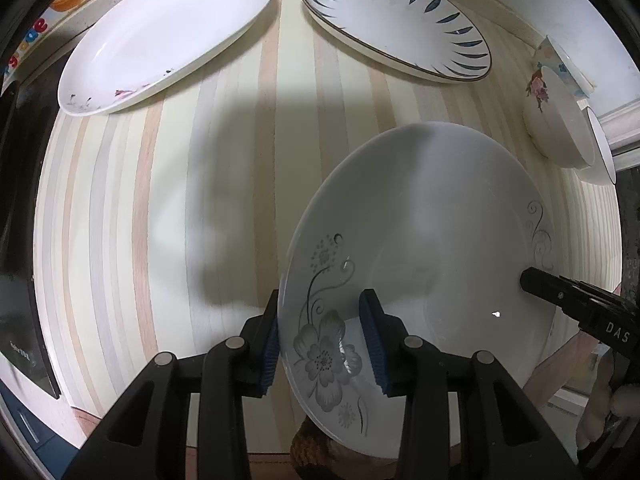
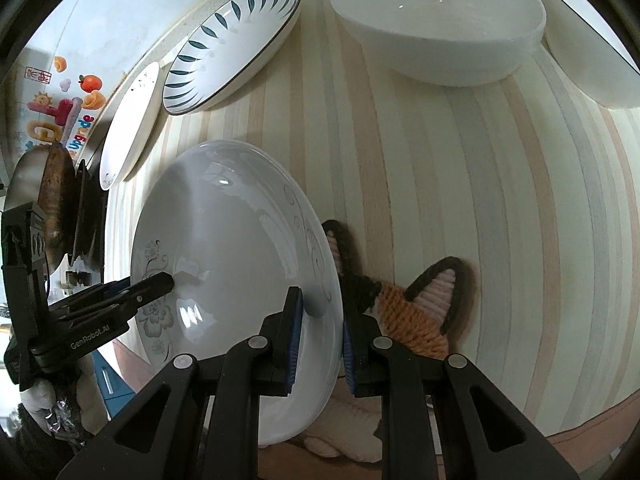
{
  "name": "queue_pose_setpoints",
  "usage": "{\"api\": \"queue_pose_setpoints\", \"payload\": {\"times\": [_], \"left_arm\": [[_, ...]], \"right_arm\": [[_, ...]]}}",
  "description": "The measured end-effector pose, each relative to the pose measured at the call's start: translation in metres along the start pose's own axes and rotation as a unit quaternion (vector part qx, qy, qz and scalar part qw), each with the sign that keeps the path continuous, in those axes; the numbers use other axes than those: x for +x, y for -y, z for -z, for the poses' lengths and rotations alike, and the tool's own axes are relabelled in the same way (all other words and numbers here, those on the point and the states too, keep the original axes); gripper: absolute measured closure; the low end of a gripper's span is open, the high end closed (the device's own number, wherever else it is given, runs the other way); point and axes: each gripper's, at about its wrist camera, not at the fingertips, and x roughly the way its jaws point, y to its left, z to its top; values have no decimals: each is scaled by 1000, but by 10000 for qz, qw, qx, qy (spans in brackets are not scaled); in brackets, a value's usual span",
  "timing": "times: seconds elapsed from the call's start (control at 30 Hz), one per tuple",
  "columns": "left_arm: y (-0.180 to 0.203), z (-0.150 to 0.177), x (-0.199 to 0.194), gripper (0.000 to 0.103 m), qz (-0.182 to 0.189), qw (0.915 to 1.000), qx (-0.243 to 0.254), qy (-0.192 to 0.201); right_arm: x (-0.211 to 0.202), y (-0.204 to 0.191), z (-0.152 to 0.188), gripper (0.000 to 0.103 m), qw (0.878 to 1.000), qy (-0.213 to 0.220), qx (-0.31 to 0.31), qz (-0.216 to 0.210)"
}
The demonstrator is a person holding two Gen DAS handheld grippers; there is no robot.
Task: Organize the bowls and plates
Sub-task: 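Lift the grey-flower plate off the counter with both tools, then carry the plate with both tools and lower it onto the pink-flower plate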
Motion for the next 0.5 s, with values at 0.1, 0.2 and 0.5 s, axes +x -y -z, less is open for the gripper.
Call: {"api": "queue_pose_setpoints", "payload": {"times": [0.1,0.2,0.5], "left_arm": [[1,3,-9,68,-140,9998,59,101],[-6,5,-31,68,-311,9990,26,329],[-67,-22,-98,65,-428,9862,-1032,1219]], "right_arm": [[1,1,-3,83,9999,-72,21,-71],[-7,2,-3,83,9999,-78,40,-49],[-88,-50,-24,67,9964,614,-566,-147]]}}
